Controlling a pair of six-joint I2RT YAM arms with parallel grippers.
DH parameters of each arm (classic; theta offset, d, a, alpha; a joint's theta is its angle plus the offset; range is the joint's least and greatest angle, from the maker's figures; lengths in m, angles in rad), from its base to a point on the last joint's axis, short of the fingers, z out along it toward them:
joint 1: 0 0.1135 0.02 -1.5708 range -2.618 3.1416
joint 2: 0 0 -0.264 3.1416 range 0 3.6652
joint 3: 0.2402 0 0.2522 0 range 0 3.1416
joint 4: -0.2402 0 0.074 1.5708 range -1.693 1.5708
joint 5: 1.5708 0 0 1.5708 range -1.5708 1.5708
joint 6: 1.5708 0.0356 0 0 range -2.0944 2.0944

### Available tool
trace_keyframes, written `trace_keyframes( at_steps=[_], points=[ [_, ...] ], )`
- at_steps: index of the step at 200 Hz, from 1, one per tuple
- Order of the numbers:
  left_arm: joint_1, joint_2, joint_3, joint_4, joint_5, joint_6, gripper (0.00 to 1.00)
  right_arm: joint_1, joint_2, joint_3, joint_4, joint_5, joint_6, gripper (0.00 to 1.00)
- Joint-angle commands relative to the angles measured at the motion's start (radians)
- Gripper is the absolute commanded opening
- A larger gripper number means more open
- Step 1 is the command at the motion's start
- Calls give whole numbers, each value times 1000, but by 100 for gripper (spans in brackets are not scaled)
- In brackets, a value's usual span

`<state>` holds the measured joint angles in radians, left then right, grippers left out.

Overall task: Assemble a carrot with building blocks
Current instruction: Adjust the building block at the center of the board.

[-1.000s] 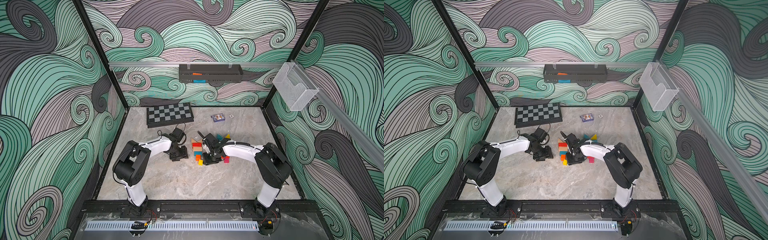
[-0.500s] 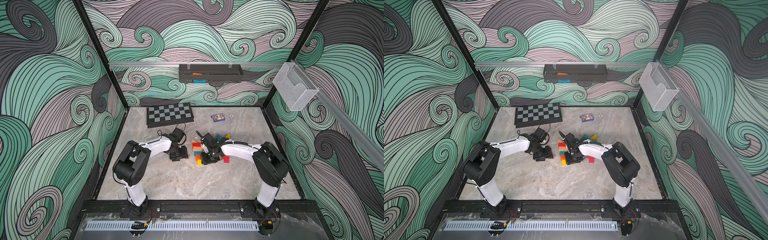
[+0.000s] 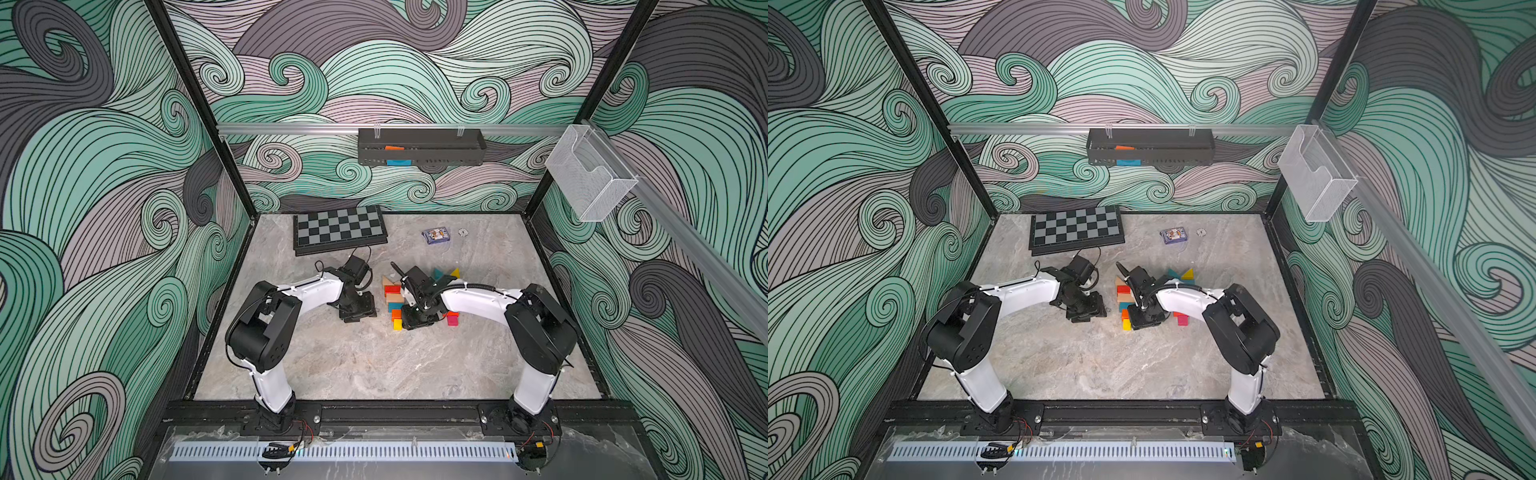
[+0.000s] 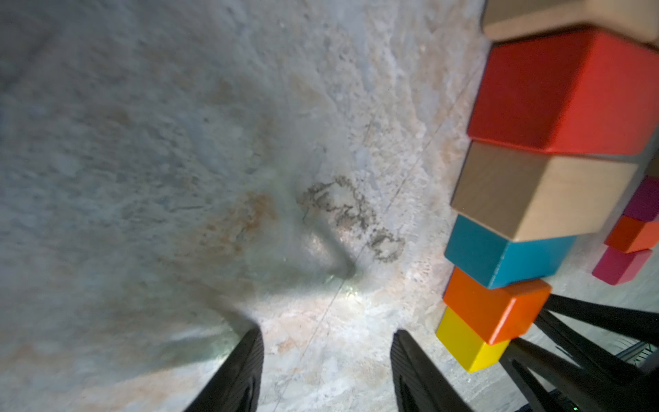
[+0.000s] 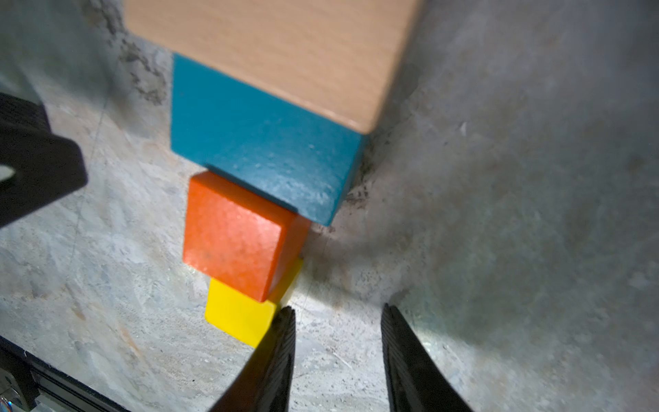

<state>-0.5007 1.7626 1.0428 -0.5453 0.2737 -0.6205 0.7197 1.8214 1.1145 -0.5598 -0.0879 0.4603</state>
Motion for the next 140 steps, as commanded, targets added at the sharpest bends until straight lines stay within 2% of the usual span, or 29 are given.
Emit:
trace_keyframes(
  at_steps=[1, 140],
  points=[
    [-3, -10, 0, -7, 1, -1, 59, 6, -3, 2, -3, -3, 16, 42],
    [-6, -7, 0, -5, -3, -5, 58, 10, 15, 22, 12, -14, 16, 42]
  ],
)
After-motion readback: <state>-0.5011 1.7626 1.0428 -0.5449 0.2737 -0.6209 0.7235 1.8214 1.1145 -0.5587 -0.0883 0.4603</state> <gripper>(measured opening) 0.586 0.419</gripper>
